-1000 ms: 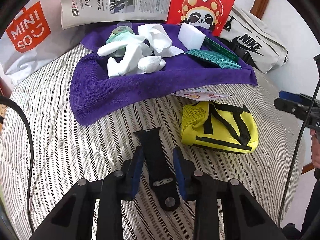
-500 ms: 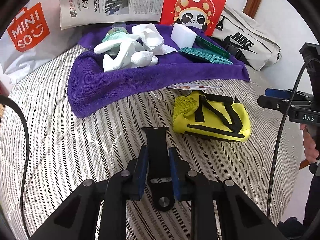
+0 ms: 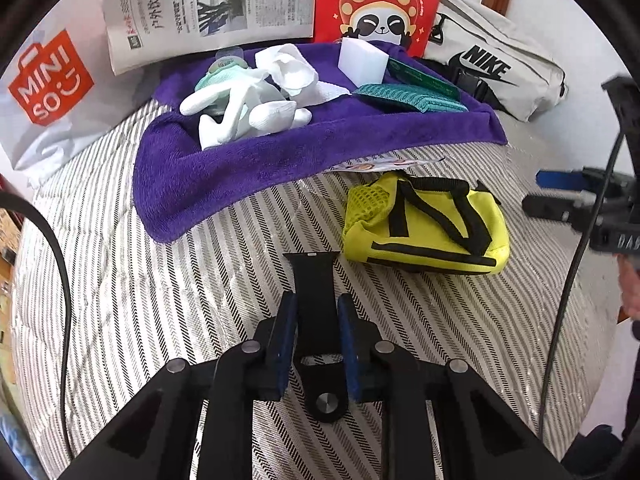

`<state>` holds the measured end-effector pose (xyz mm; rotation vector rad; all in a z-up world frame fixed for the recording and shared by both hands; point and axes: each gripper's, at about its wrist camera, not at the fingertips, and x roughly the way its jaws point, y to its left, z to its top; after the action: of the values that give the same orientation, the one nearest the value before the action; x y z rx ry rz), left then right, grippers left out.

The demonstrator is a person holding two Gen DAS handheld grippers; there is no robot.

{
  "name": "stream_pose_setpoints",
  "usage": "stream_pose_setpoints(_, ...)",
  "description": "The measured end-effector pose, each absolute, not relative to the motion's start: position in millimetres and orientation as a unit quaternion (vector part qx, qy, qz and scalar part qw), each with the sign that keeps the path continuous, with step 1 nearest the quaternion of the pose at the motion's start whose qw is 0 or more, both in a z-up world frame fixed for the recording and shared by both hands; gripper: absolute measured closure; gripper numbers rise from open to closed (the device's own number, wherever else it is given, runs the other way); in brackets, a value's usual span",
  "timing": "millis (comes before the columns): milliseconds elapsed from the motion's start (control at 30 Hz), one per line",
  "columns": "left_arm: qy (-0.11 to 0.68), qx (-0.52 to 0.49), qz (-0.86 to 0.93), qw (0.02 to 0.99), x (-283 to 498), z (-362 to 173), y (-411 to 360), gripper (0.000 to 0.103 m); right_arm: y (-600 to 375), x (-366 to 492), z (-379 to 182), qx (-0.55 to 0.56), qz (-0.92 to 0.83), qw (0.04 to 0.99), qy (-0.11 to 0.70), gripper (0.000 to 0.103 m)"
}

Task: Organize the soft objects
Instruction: 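Grasp and lift the yellow pouch with the right gripper while the left holds the strap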

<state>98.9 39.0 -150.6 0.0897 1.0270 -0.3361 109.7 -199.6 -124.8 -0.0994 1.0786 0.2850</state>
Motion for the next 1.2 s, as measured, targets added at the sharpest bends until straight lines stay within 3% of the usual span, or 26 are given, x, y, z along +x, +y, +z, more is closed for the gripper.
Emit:
stream_pose_setpoints(433, 0.496, 0.023, -0.156, 0.854, 97.8, -149.6, 54.9, 0.083, -142.4, 101.0, -110.8, -0.071, 0.252, 0.837, 0.48, 0.03)
stream_pose_setpoints(567, 0.498, 0.011, -0.149, 0.854, 97.7, -149.5, 66.5, 0.083, -115.7, 105.3, -116.4, -0.115, 0.271, 0.832, 0.471, 0.023)
stream_pose_setpoints(867, 0.501, -0.004, -0.153, 0.852, 98.8, -149.7, 78.2, 0.083, -85.8, 126.6, -142.5, -0.18, 0.274, 0.81, 0.486, 0.019)
stream_pose_setpoints(1200, 0.499, -0.009, -0.152, 0.853, 95.1, -149.0, 79.5, 0.083, -104.2, 120.9, -130.2, -0.127, 0.289, 0.82, 0.478, 0.032)
